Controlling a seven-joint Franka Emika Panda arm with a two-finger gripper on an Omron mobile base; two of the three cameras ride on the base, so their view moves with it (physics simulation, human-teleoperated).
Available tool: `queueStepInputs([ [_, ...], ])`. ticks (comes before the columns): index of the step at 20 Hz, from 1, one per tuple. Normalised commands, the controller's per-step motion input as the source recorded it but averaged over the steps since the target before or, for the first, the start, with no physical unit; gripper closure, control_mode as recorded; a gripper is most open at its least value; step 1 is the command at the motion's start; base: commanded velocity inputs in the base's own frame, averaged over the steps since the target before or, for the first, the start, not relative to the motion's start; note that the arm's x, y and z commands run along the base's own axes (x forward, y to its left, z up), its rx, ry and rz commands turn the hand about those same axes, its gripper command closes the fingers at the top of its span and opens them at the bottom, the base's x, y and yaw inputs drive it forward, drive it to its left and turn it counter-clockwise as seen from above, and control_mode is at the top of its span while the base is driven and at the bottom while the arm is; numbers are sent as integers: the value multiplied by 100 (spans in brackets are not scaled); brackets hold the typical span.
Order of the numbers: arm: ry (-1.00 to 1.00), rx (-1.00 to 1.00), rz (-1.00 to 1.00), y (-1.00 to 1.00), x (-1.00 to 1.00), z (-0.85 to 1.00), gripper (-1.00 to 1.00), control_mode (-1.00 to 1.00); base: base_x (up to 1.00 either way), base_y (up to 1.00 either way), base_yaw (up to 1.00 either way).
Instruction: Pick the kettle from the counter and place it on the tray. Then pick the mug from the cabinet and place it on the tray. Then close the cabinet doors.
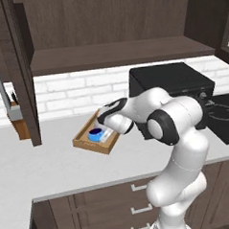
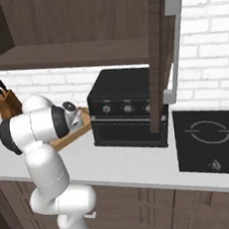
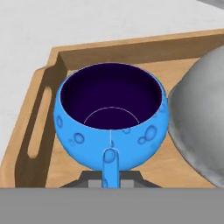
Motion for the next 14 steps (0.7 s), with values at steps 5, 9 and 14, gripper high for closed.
queueStepInputs([
  [5,0,0,0,11,3,-15,100,-100,0,0,0],
  [9,0,0,0,5,10,-16,100,-100,0,0,0],
  [14,0,0,0,1,0,-13,100,-100,0,0,0],
])
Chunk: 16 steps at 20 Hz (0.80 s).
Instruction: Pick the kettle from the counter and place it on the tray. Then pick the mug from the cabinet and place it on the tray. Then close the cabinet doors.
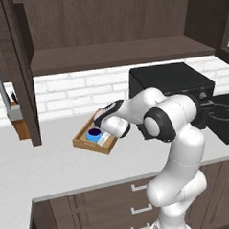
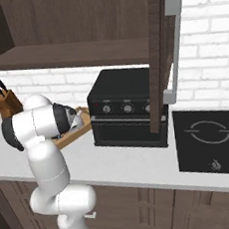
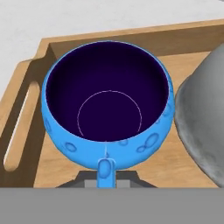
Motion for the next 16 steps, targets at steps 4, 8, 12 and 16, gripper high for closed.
queueStepInputs([
  [4,0,0,0,0,0,3,-100,-100,0,0,0],
  [8,0,0,0,0,-7,30,-100,-100,0,0,0],
  [12,0,0,-2,0,-24,45,-100,-100,0,0,0],
  [16,0,0,-6,-1,-43,75,-100,-100,0,0,0],
])
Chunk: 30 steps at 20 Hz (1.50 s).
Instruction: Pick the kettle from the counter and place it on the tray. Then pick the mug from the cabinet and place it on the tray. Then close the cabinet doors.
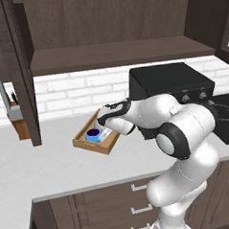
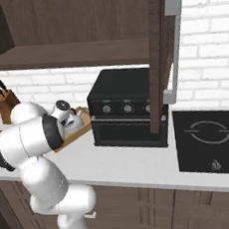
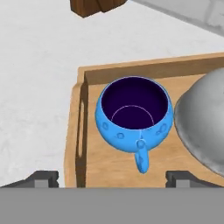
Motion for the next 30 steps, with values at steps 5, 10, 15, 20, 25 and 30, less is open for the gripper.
queueStepInputs([
  [5,0,0,-9,-6,-81,100,-100,-100,0,0,0],
  [10,8,0,-17,-28,-86,100,-100,-100,0,0,0],
  [15,7,2,-11,-32,-65,57,-100,-100,0,0,0],
  [20,1,6,0,-1,-3,1,-100,-100,0,0,0],
  [25,0,1,-10,-9,-47,38,-100,-100,0,0,0],
  [30,6,1,-23,-42,-68,74,-100,-100,0,0,0],
])
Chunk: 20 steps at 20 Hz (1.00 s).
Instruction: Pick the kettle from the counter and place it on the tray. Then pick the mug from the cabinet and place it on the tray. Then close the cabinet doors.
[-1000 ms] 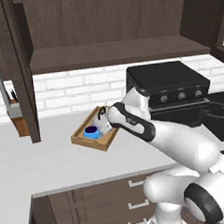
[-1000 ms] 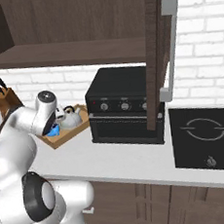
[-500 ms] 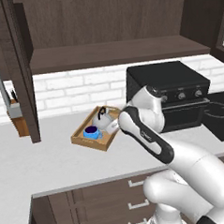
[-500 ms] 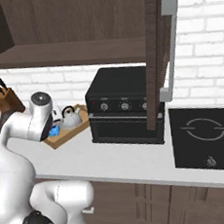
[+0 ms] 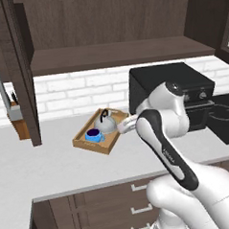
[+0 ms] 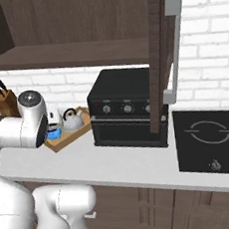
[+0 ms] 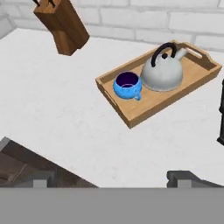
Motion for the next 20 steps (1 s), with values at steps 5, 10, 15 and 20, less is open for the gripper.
queueStepInputs([
  [5,1,7,-21,-56,-70,53,-100,-100,0,0,0],
  [10,0,11,-26,-54,-65,56,-100,-100,0,0,0],
  [15,0,9,-27,-43,-59,47,-100,-100,0,0,0],
  [20,0,8,-25,-43,-46,34,-100,-100,0,0,0],
])
